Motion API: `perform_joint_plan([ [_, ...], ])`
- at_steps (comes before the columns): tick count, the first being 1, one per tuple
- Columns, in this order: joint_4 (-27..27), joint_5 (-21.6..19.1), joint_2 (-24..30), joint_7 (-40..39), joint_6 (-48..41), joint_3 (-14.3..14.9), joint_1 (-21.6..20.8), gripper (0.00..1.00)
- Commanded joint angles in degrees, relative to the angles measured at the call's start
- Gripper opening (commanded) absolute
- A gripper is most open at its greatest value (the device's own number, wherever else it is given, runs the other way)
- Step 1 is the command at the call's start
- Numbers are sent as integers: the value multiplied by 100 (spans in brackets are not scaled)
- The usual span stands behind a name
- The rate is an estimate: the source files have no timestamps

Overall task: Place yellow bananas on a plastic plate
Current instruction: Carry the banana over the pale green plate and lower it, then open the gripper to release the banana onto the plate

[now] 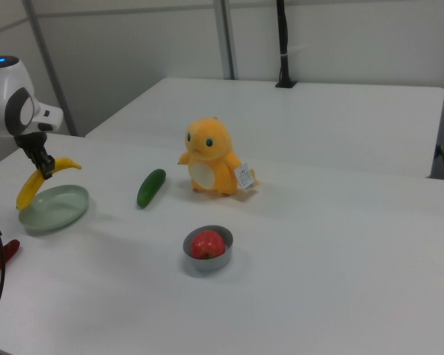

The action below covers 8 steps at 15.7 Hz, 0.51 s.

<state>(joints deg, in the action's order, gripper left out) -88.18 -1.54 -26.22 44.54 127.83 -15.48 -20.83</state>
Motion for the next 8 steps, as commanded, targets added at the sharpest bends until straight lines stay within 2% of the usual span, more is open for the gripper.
perform_joint_plan([
  [1, 293, 505, -445, 607, 505, 71, -342, 14],
  [4, 301, 699, -621, 854, 568, 71, -334, 20],
  [5, 293, 699, -665, 855, 612, 80, -334, 28],
  [6, 284, 708, -674, 855, 629, 80, -334, 54],
  [7, 275, 708, -665, 855, 630, 89, -325, 85],
  [8, 275, 726, -665, 855, 630, 89, -325, 100],
])
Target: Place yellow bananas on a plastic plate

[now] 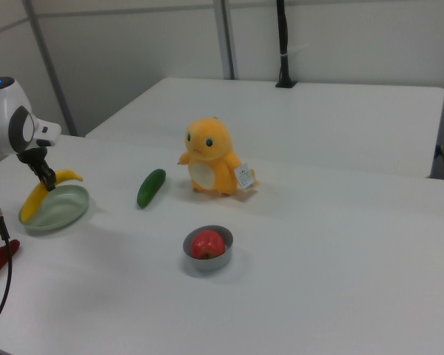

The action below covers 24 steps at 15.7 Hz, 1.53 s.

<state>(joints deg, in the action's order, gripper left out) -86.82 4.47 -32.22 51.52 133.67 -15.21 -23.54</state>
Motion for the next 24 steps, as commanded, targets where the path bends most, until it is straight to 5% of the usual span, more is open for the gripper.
perform_joint_plan([
  [1, 139, 202, -65, 156, 45, 54, -45, 100],
  [6, 104, 326, 128, 147, -16, 54, 121, 100],
  [11, -624, 326, 1146, 51, -384, 36, 437, 100],
  [20, -1495, 133, 2694, -2874, -2212, 27, 1219, 100],
  [24, -1548, 62, 3029, -3420, -2906, 342, 1475, 100],
])
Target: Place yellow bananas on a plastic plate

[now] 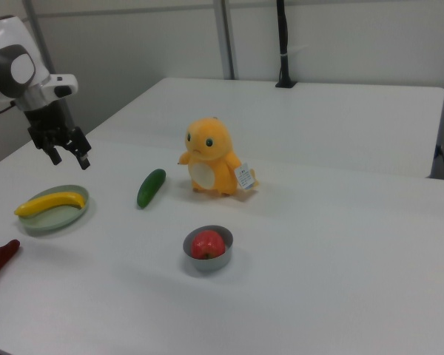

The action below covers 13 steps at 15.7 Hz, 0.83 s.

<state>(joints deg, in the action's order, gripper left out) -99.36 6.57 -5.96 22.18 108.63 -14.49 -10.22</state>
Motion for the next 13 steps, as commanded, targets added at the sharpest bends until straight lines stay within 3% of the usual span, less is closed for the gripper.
perform_joint_plan([
  [1, -277, -147, 429, -522, -535, 402, 152, 100],
  [6, -251, -191, 438, -469, -492, 1105, 152, 100],
  [9, -242, -480, 412, -469, -89, 1615, 64, 100],
  [13, -286, -613, 368, -531, 79, 1677, 99, 100],
])
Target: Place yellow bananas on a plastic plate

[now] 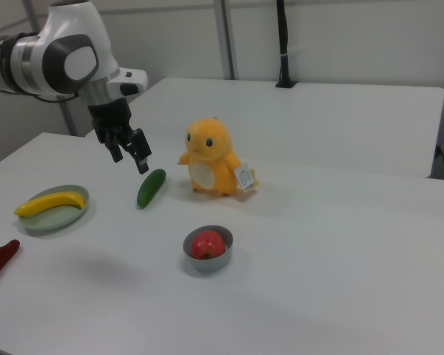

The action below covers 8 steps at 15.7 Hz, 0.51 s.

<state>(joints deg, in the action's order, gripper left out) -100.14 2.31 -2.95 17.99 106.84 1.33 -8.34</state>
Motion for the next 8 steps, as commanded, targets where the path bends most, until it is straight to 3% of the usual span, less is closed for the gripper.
perform_joint_plan([
  [1, -217, -230, 75, -120, 285, 95, -89, 100],
  [8, -419, -354, 137, -155, 426, 86, -107, 100],
])
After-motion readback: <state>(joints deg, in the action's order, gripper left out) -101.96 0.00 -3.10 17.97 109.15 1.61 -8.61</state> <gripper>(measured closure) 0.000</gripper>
